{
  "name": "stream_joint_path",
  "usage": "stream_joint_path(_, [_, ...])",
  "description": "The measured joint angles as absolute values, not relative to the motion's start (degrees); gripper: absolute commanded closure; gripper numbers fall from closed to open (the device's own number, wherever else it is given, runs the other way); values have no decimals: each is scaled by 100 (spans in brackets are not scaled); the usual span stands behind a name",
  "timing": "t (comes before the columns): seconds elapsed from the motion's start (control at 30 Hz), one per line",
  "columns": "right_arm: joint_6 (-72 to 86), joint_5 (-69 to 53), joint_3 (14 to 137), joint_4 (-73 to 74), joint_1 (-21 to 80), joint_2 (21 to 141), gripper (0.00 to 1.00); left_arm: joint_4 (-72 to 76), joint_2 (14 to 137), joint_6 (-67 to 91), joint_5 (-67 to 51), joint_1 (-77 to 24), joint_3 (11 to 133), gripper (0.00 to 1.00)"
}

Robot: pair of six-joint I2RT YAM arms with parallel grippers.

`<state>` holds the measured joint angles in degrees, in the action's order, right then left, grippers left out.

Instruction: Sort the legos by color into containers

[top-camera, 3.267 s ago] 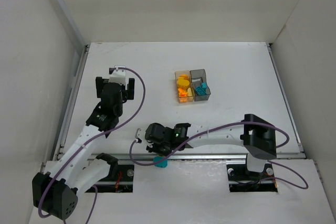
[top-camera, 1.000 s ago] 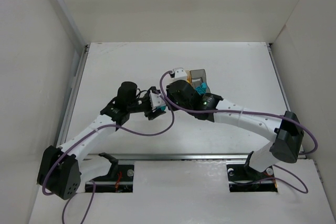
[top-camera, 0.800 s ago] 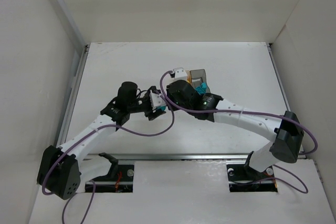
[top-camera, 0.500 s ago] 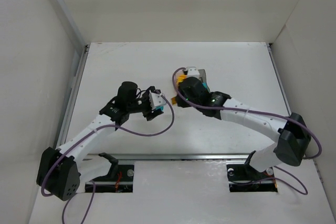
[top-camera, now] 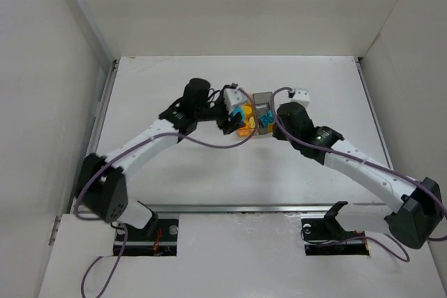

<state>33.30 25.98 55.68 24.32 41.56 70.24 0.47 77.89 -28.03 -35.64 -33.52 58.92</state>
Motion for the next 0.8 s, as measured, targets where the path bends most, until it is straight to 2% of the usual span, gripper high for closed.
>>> stream_joint_path(0.17, [3343, 3026, 5341, 2676, 3275, 6318, 100, 467, 9974, -2224, -3448, -3634, 7850, 94])
stream_joint_path(0.3, [3299, 3332, 5286, 2674, 2810, 5793, 100, 657, 11448, -2143, -3326, -3649, 9120, 82])
stream_joint_path(0.33, [3277, 3387, 5271, 2663, 2792, 5732, 100, 661, 11640, -2145, -3260, -3649, 9242, 74])
stream_joint_path(0.4, [3212, 3468, 5242, 2665, 2781, 5708, 100, 663, 12077, -2150, -3203, -3660, 9470, 67])
stream_joint_path(0.47, [3124, 3529, 5210, 2681, 2781, 5728, 100, 648, 12381, -2150, -3122, -3682, 9564, 57])
stream_joint_path(0.5, [3070, 3557, 5186, 2685, 2781, 5730, 100, 631, 12479, -2150, -3092, -3693, 9572, 48])
stream_joint_path(0.53, [3006, 3573, 5164, 2698, 2781, 5732, 100, 587, 12547, -2154, -3070, -3701, 9572, 35])
stream_joint_path(0.67, [2749, 3581, 5153, 2694, 2781, 5730, 100, 530, 12606, -2233, -3030, -3719, 9583, 13])
stream_joint_path(0.77, [2578, 3533, 5153, 2657, 2781, 5730, 100, 543, 12604, -2309, -3020, -3745, 9660, 1])
stream_joint_path(0.8, [2526, 3492, 5153, 2646, 2781, 5734, 100, 545, 12591, -2373, -3015, -3756, 9668, 1])
